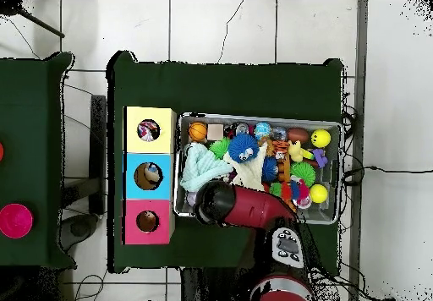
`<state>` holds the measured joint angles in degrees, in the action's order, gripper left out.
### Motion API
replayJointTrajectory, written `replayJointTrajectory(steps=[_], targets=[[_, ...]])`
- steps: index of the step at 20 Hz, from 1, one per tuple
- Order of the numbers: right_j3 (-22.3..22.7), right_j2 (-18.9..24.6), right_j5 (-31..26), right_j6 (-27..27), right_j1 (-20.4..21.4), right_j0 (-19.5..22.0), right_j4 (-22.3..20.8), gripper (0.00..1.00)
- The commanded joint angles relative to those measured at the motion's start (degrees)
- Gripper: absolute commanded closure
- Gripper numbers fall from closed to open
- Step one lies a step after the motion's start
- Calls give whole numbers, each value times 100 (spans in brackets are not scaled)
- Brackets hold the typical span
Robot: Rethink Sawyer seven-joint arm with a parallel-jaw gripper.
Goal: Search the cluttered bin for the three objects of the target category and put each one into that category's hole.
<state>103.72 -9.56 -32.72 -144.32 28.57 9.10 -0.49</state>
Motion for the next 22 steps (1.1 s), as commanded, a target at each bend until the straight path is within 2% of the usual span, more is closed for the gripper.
replayJointTrajectory(steps=[1,13,18,22], targets=[[-968,492,1055,266,-966,336,-458,0],[-1404,827,719,683,-1115,711,-799,0],[-1475,987,159,723,-898,832,-804,0],[-1240,998,-442,486,-355,755,-674,0]])
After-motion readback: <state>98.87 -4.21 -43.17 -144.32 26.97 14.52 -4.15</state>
